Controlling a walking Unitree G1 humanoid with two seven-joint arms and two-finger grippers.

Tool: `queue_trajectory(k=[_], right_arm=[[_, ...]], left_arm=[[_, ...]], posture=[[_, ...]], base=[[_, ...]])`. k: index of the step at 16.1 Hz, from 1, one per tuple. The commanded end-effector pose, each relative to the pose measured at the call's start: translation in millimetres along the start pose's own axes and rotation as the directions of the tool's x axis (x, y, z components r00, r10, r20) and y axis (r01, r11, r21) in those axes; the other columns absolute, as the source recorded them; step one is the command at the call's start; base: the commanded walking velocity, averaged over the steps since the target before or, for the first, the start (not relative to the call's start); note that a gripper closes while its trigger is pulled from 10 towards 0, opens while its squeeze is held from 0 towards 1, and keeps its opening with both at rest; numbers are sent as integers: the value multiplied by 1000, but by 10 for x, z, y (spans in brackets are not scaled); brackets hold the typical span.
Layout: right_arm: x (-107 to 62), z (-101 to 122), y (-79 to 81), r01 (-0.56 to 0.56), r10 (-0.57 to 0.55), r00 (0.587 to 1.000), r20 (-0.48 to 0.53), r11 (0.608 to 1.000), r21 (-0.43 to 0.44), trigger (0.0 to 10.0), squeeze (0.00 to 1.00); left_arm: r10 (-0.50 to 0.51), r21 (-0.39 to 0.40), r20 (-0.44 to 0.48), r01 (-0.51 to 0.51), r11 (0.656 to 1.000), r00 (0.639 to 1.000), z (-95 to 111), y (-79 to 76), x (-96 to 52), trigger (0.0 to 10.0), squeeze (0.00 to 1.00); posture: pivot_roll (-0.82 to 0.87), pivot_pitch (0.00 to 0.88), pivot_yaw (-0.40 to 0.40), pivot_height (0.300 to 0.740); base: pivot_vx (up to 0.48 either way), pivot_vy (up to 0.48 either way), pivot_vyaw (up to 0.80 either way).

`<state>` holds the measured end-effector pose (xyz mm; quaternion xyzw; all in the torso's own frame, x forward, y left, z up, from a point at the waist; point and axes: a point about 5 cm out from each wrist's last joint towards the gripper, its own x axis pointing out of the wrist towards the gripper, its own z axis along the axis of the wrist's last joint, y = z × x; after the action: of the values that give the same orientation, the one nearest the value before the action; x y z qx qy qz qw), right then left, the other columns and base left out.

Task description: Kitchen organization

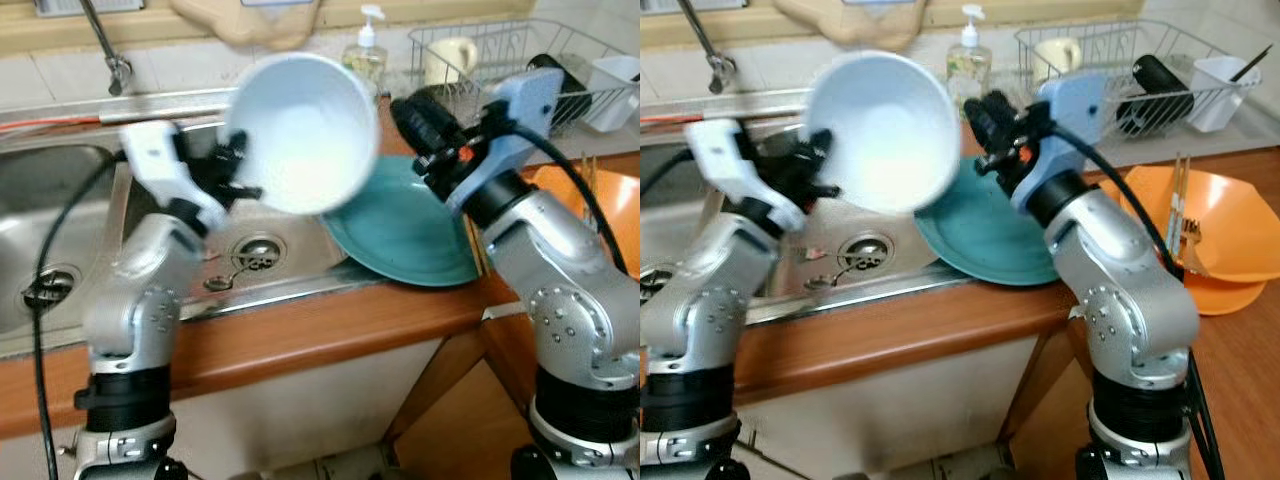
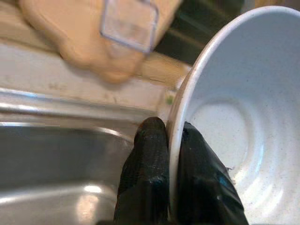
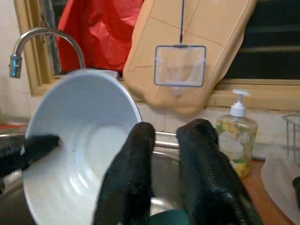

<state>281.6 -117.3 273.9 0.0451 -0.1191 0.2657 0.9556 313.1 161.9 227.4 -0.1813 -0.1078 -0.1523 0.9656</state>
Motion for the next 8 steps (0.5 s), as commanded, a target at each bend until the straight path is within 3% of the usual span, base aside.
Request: queue_trajectory(k=[1, 4, 5, 7, 8], right_arm=[[8, 80, 19, -20, 20, 999, 41, 1000, 0, 10000, 1000], [0, 80, 26, -38, 39, 999, 26, 999, -14, 10000, 1000], [-29, 34, 60, -93, 91, 995, -38, 994, -58, 10000, 0], [-70, -28, 100, -158, 147, 983, -114, 982, -100, 10000, 0], [-125, -98, 150, -224, 202, 963, -178, 968, -116, 10000, 0]], left_arm=[[-31, -17, 99, 33, 999, 995, 189, -67, 44, 0, 0], [6, 2, 129, -6, 1000, 992, 241, -15, 62, 0, 0], [69, 99, 98, -79, 992, 993, 219, 108, 72, 0, 0], [138, 208, 54, -146, 967, 989, 175, 244, 75, 0, 0], [231, 351, -41, -202, 914, 972, 64, 420, 76, 0, 0]], posture=[[-51, 0, 44, 740], [-53, 0, 43, 740], [-60, 0, 43, 740], [-61, 0, 41, 740], [-64, 0, 41, 740]], base=[[0, 0, 0], [0, 0, 0], [0, 0, 0], [0, 0, 0], [0, 0, 0]])
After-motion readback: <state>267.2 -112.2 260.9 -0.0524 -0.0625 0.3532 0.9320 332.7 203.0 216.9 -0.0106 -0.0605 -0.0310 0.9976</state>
